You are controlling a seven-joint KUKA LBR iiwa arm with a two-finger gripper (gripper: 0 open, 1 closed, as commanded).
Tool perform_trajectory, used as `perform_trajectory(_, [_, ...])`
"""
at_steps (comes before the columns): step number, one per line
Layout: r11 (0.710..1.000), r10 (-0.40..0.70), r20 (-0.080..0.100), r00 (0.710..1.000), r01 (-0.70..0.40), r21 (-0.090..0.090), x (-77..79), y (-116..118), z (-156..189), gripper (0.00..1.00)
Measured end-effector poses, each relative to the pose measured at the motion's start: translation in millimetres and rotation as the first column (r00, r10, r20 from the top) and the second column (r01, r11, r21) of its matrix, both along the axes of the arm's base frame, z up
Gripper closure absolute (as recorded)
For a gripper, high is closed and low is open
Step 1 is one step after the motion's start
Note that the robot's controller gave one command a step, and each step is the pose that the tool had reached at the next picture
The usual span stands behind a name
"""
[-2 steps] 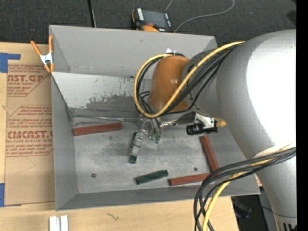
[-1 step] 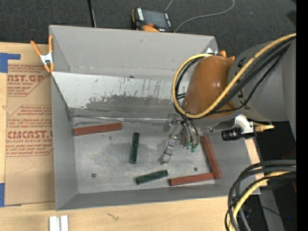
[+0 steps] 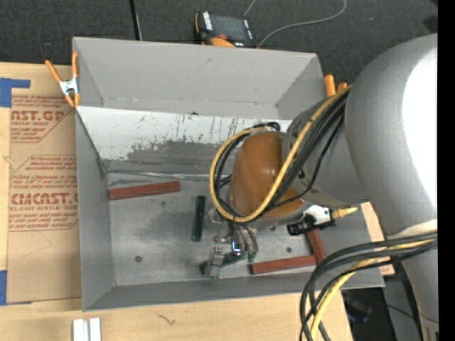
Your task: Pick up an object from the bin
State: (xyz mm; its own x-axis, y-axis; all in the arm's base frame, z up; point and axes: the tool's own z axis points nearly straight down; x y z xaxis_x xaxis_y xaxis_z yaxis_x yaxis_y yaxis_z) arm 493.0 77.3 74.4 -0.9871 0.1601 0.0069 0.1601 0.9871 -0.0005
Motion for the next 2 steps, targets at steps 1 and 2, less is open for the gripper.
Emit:
perform_trajectory(1, [0.991,-0.134,0.005,0.991,0.134,-0.001,-11.5,-15.1,17.3,0.0])
perform_trajectory(2, [0.993,0.115,0.014,0.993,-0.115,-0.002,-7.2,-92.8,-4.0,0.0])
